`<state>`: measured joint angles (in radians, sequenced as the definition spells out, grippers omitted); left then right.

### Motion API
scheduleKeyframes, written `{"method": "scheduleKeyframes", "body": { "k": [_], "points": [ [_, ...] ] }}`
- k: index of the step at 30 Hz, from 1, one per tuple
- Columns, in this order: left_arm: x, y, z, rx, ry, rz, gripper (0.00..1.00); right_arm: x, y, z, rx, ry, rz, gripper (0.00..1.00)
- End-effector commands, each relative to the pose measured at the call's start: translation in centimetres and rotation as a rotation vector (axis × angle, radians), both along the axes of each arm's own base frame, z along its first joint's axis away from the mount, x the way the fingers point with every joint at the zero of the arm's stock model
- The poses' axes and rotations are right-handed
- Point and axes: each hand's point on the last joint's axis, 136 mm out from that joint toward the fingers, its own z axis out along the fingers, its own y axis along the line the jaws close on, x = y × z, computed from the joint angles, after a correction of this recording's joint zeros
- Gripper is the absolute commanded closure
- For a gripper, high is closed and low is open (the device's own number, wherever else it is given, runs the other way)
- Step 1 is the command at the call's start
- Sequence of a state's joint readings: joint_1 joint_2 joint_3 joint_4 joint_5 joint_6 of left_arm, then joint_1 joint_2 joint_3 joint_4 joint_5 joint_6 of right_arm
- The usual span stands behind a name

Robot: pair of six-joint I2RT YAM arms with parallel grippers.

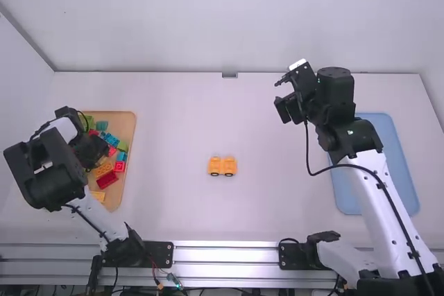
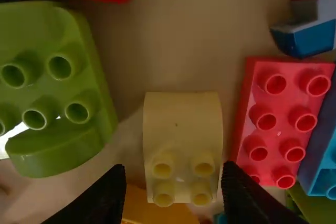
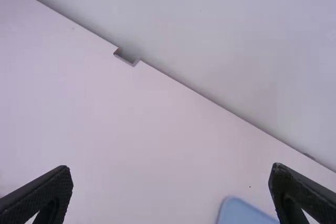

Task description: Assemble lego blocks to make yellow taxi

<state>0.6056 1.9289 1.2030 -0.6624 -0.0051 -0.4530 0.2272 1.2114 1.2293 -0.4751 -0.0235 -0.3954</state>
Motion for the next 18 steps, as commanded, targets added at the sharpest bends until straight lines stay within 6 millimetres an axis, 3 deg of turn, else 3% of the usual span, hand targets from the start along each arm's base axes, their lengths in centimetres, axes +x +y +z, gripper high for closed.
{"method": "scheduleKeyframes", "body": {
  "k": [1,18],
  "points": [
    [-0.7,-0.2,-0.5,-0.001,0.028,0.0,0.55,-0.2,0.2,1.9,0.017,-0.042,0.005,0.02],
    [-1.3,0.5,-1.1,0.052,0.054,0.023,0.53,-0.1,0.2,2.0,0.018,-0.042,0.005,0.01]
  ]
}}
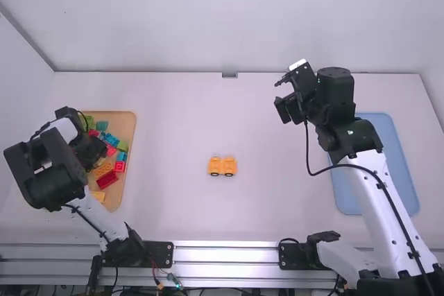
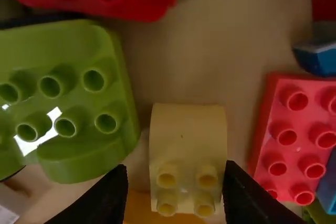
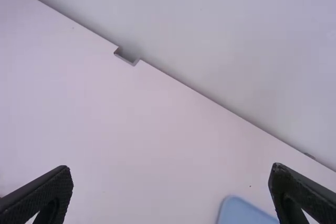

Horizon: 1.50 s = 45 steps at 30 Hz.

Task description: Assemble lego blocks to make yellow taxi

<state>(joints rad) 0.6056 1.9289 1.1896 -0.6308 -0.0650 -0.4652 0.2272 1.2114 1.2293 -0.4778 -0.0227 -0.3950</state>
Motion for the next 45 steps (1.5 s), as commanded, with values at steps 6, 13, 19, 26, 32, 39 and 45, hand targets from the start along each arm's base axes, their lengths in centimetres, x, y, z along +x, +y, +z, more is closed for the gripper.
{"method": "scheduleKeyframes", "body": {
  "k": [6,13,19,26,32,39,45],
  "points": [
    [-0.6,-0.8,-1.6,-0.025,-0.001,-0.027,0.56,-0.1,0.2,2.0,0.018,-0.043,0.006,0.01],
    [0.5,-0.2,-0.2,-0.012,-0.015,-0.029,0.93,-0.1,0.1,1.9,0.016,-0.042,0.003,0.01],
    [0.9,0.0,2.5,-0.037,0.002,0.084,0.98,-0.1,0.1,2.0,0.016,-0.043,0.003,0.01],
    [1.3,-2.3,4.8,-0.041,0.0,0.133,0.98,-0.2,0.2,1.9,0.017,-0.041,0.006,0.01],
    [3.0,-7.3,6.1,-0.023,-0.071,0.072,0.98,-0.3,0.2,1.7,0.016,-0.029,0.005,0.01],
    [2.6,-17.7,6.9,-0.1,-0.08,0.219,0.98,-0.6,0.1,1.2,0.01,-0.009,0.005,0.01],
    [1.5,-24.9,5.8,-0.179,-0.035,0.258,0.98,-0.6,0.1,1.1,0.009,-0.004,0.005,0.02]
  ]
}}
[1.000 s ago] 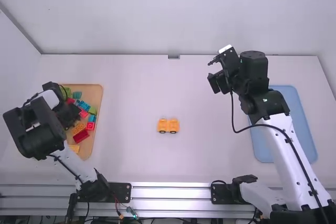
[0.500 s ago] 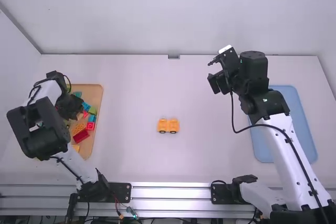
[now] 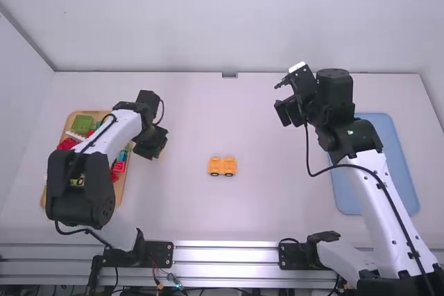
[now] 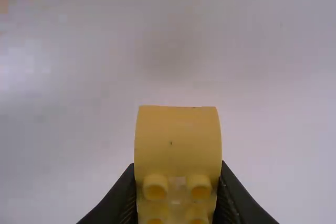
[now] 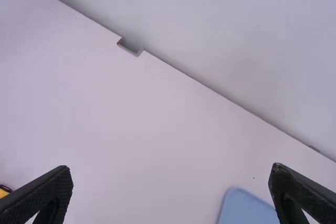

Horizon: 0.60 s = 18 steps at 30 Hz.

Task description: Assemble lego blocks to make yellow taxi

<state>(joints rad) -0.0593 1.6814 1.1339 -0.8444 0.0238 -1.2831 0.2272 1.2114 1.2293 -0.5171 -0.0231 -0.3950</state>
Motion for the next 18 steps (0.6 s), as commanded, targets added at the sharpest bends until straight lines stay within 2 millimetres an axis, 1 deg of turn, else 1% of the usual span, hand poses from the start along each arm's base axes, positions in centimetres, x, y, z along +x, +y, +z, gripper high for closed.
{"method": "scheduleKeyframes", "body": {
  "k": [1,3,7,8,9,12,15,16,18],
  "points": [
    [0.0,-2.6,-0.2,-0.063,-0.014,0.113,0.98,-0.1,0.2,1.9,0.017,-0.04,0.005,0.01],
    [0.2,-4.0,-0.5,-0.084,-0.027,0.143,0.98,-0.2,0.2,1.8,0.013,-0.035,0.007,0.01],
    [0.0,-5.4,-1.0,-0.048,-0.035,0.214,0.98,-0.3,0.1,1.5,0.011,-0.025,0.006,0.01],
    [-0.1,-6.2,-1.3,-0.043,-0.031,0.226,0.98,-0.4,0.1,1.5,0.01,-0.021,0.005,0.01],
    [-0.1,-6.4,-1.5,-0.041,-0.031,0.228,0.98,-0.4,0.1,1.4,0.01,-0.02,0.006,0.01],
    [-0.4,-8.3,-2.7,-0.033,-0.014,0.267,0.98,-0.5,0.1,1.3,0.008,-0.014,0.006,0.01],
    [-0.3,-9.0,-3.7,-0.006,-0.018,0.297,0.98,-0.5,0.0,1.2,0.007,-0.01,0.005,0.01],
    [-0.3,-9.1,-3.8,-0.005,-0.018,0.298,0.98,-0.6,0.0,1.2,0.007,-0.008,0.006,0.01],
    [-0.6,-9.5,-4.6,-0.001,0.004,0.322,0.98,-0.6,0.0,1.2,0.006,-0.007,0.005,0.01]
  ]
}}
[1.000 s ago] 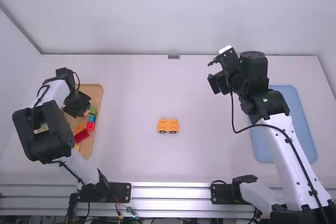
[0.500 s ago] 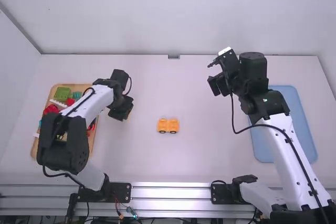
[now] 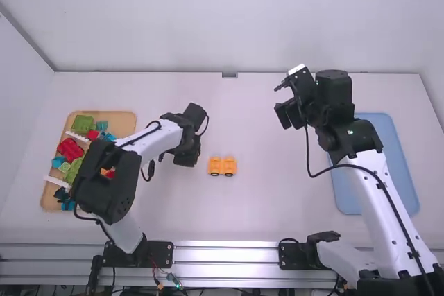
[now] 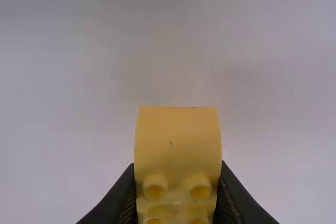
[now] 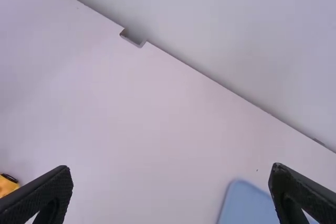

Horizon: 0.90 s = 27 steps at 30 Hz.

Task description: Assemble lego blocks to make yellow taxi

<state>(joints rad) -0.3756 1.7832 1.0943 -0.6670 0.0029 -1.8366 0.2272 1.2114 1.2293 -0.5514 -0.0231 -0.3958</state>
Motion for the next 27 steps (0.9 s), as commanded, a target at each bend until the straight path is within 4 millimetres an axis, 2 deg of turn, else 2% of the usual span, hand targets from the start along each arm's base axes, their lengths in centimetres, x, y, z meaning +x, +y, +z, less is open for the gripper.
{"method": "scheduleKeyframes", "body": {
  "k": [1,5,12,15,19,21,23,24,27],
  "points": [
    [-0.8,0.4,-1.4,0.027,0.049,0.112,0.98,-0.1,0.2,1.9,0.015,-0.04,0.005,0.01],
    [-1.1,0.8,-2.5,0.038,0.082,0.166,0.98,-0.1,0.2,1.8,0.014,-0.038,0.006,0.01],
    [-1.3,0.8,-2.7,0.048,0.088,0.188,0.98,-0.1,0.1,1.8,0.015,-0.037,0.005,0.01],
    [-1.3,1.2,-3.0,0.053,0.084,0.194,0.83,-0.2,0.2,1.8,0.014,-0.036,0.006,0.02],
    [-1.3,1.2,-3.5,0.047,0.074,0.195,0.7,-0.2,0.2,1.8,0.014,-0.036,0.005,0.01],
    [-1.3,1.1,-3.9,0.041,0.063,0.192,0.56,-0.2,0.2,1.8,0.014,-0.036,0.006,0.01],
    [-1.4,0.9,-4.0,0.036,0.063,0.19,0.46,-0.2,0.1,1.7,0.014,-0.035,0.004,0.01],
    [-1.5,0.8,-4.1,0.025,0.066,0.189,0.36,-0.2,0.2,1.7,0.013,-0.034,0.007,0.01],
    [-1.5,0.8,-4.0,0.024,0.068,0.192,0.25,-0.2,0.1,1.7,0.013,-0.033,0.004,0.01]
  ]
}}
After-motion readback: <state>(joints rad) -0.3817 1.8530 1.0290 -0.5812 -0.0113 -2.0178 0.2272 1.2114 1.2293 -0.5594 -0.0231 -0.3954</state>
